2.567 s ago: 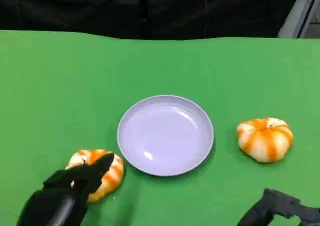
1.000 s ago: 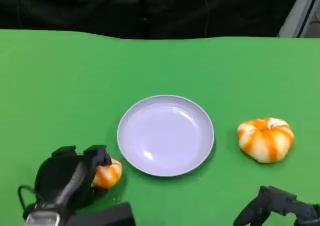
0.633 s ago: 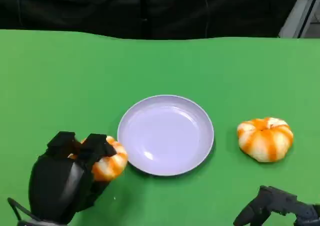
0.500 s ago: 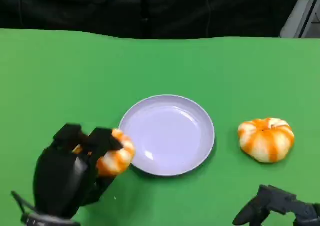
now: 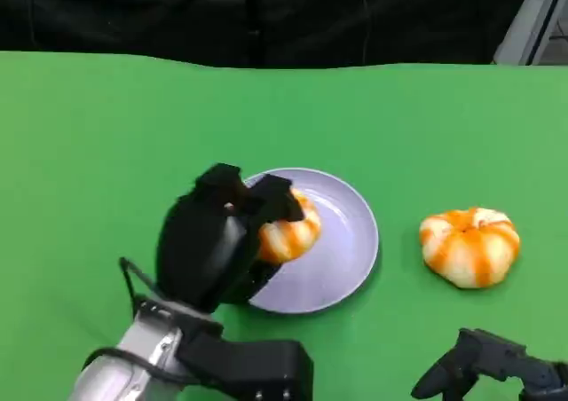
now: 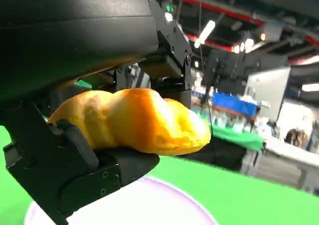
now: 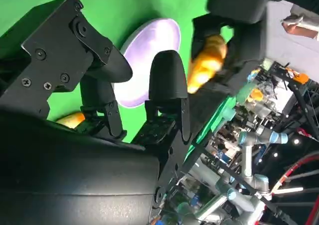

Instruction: Grasp the bread from the table and place it into the plate.

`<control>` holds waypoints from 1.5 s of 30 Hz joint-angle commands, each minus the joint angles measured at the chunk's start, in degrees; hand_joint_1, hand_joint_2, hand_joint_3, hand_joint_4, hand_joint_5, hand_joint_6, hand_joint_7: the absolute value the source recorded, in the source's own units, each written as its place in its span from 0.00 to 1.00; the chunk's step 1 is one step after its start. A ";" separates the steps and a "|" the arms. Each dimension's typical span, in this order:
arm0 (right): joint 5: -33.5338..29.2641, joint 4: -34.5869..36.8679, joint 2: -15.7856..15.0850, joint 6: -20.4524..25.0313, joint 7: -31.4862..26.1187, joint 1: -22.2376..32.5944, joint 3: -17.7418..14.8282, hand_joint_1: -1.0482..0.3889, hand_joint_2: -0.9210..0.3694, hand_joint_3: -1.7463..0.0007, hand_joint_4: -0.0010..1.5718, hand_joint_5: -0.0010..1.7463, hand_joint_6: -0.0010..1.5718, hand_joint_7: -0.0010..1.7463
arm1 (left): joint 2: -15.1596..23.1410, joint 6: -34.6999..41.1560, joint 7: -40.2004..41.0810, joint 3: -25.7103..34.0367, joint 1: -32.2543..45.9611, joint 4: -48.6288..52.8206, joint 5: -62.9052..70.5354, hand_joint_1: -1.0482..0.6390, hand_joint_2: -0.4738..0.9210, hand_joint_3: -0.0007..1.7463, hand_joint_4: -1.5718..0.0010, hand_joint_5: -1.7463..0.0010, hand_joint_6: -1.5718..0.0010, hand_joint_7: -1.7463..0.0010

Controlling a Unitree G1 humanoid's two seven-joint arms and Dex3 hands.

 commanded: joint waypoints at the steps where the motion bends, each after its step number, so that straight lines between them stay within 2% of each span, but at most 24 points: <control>1: -1.89 -0.46 -0.53 -1.78 -0.60 0.91 0.80 0.76 0.53 0.17 0.53 0.83 0.56 0.64 | 0.49 8.45 -15.73 -2.41 -1.78 -2.14 0.29 0.41 0.96 0.17 0.73 0.56 0.69 0.87; 2: -2.02 -0.58 -0.54 -1.79 -0.68 1.09 0.91 0.76 0.53 0.17 0.53 0.83 0.56 0.64 | 0.59 11.37 -19.93 -3.08 -1.63 -3.44 0.97 0.33 0.98 0.14 0.87 0.66 0.80 0.94; 3: -2.10 -0.68 -0.57 -1.74 -0.73 1.21 0.99 0.76 0.52 0.17 0.53 0.83 0.56 0.64 | 0.59 13.72 -23.27 -3.58 -1.44 -4.54 1.44 0.29 0.99 0.14 0.94 0.72 0.86 0.97; 6: -2.59 -1.15 -0.64 -1.44 -0.88 1.64 1.10 0.75 0.52 0.18 0.53 0.82 0.56 0.63 | 0.88 18.82 -32.31 -4.96 -0.77 -7.54 1.52 0.19 1.00 0.15 0.99 0.91 0.95 0.99; 8: -2.86 -1.40 -0.67 -1.37 -0.97 1.81 1.13 0.75 0.52 0.18 0.53 0.82 0.56 0.63 | 1.50 20.98 -36.83 -5.88 -0.48 -9.17 1.69 0.14 1.00 0.17 1.00 0.98 0.97 1.00; 15: -2.88 -0.99 -0.80 -1.78 -1.50 1.54 1.32 0.75 0.52 0.19 0.53 0.82 0.57 0.63 | 4.22 23.13 -47.31 -5.47 0.87 -14.89 -2.15 0.08 1.00 0.19 1.00 1.00 0.98 1.00; 19: -2.70 -0.80 -1.01 -1.79 -1.51 1.42 1.32 0.75 0.52 0.18 0.53 0.82 0.57 0.63 | 5.88 22.73 -47.77 -4.16 2.89 -19.77 -3.73 0.07 1.00 0.20 1.00 1.00 0.98 1.00; 22: -2.20 -0.17 -1.10 -2.31 -1.70 1.25 1.42 0.75 0.52 0.18 0.53 0.83 0.57 0.63 | 7.44 19.46 -45.75 -1.50 5.96 -24.03 -7.39 0.09 1.00 0.22 0.99 0.99 0.96 0.99; 24: -2.22 -0.14 -1.23 -2.11 -1.67 1.38 1.44 0.75 0.52 0.18 0.53 0.83 0.57 0.63 | 7.89 14.97 -43.07 1.65 9.00 -26.33 -11.88 0.15 1.00 0.22 0.94 0.97 0.92 0.97; 27: -2.05 -0.19 -1.67 -1.38 -1.12 1.84 1.38 0.76 0.52 0.19 0.52 0.82 0.57 0.63 | 5.57 6.81 -39.03 8.07 15.07 -28.02 -23.95 0.29 1.00 0.20 0.77 0.88 0.83 0.94; 29: -1.97 0.01 -1.79 -1.36 -1.05 1.92 1.28 0.76 0.52 0.19 0.52 0.81 0.57 0.63 | 4.17 2.52 -37.28 10.65 18.55 -28.77 -29.28 0.35 1.00 0.19 0.68 0.81 0.76 0.92; 30: -1.93 0.19 -1.83 -1.40 -1.05 1.92 1.21 0.76 0.52 0.20 0.53 0.81 0.57 0.62 | 3.76 -0.51 -36.78 11.61 19.88 -28.39 -31.87 0.40 1.00 0.18 0.66 0.69 0.70 0.92; 33: -1.60 1.15 -2.00 -2.26 -1.30 1.44 1.09 0.76 0.51 0.19 0.53 0.81 0.57 0.62 | 3.01 -8.89 -36.43 13.65 22.50 -26.46 -37.78 0.48 1.00 0.15 0.63 0.50 0.57 0.89; 37: -0.67 3.36 -1.88 -3.72 -1.54 0.01 1.23 0.75 0.51 0.19 0.54 0.81 0.57 0.62 | 1.77 -16.30 -36.30 15.46 23.51 -22.66 -41.69 0.49 1.00 0.12 0.63 0.36 0.51 0.83; 38: -0.52 3.44 -1.74 -3.58 -1.39 -0.30 1.33 0.74 0.52 0.19 0.54 0.81 0.57 0.62 | 1.26 -17.73 -36.76 15.76 23.48 -21.80 -43.23 0.48 1.00 0.12 0.63 0.34 0.51 0.80; 39: -0.59 3.40 -1.62 -3.47 -1.38 -0.61 1.36 0.74 0.52 0.18 0.54 0.80 0.57 0.62 | 0.83 -18.84 -37.32 15.98 23.50 -21.27 -44.74 0.47 1.00 0.11 0.64 0.30 0.53 0.70; 40: -0.78 3.44 -1.55 -3.38 -1.48 -0.89 1.34 0.74 0.53 0.18 0.54 0.80 0.58 0.62 | 0.54 -19.90 -37.71 16.15 23.49 -20.72 -45.85 0.47 1.00 0.12 0.64 0.26 0.58 0.54; 42: -0.77 3.58 -1.50 -3.22 -1.60 -1.18 1.24 0.74 0.54 0.17 0.55 0.80 0.58 0.62 | 0.28 -21.40 -38.14 16.50 23.63 -19.93 -46.95 0.46 0.99 0.13 0.63 0.22 0.61 0.42; 43: -0.63 3.66 -1.49 -3.13 -1.59 -1.25 1.19 0.74 0.54 0.17 0.55 0.80 0.58 0.62 | 0.20 -21.98 -38.28 16.69 23.73 -19.61 -47.19 0.46 0.95 0.17 0.63 0.20 0.61 0.38; 45: 0.27 3.84 -1.53 -2.50 -1.20 -1.40 0.93 0.74 0.55 0.17 0.55 0.79 0.57 0.61 | 0.15 -24.60 -38.44 17.46 24.68 -17.90 -48.20 0.47 0.84 0.34 0.62 0.17 0.61 0.32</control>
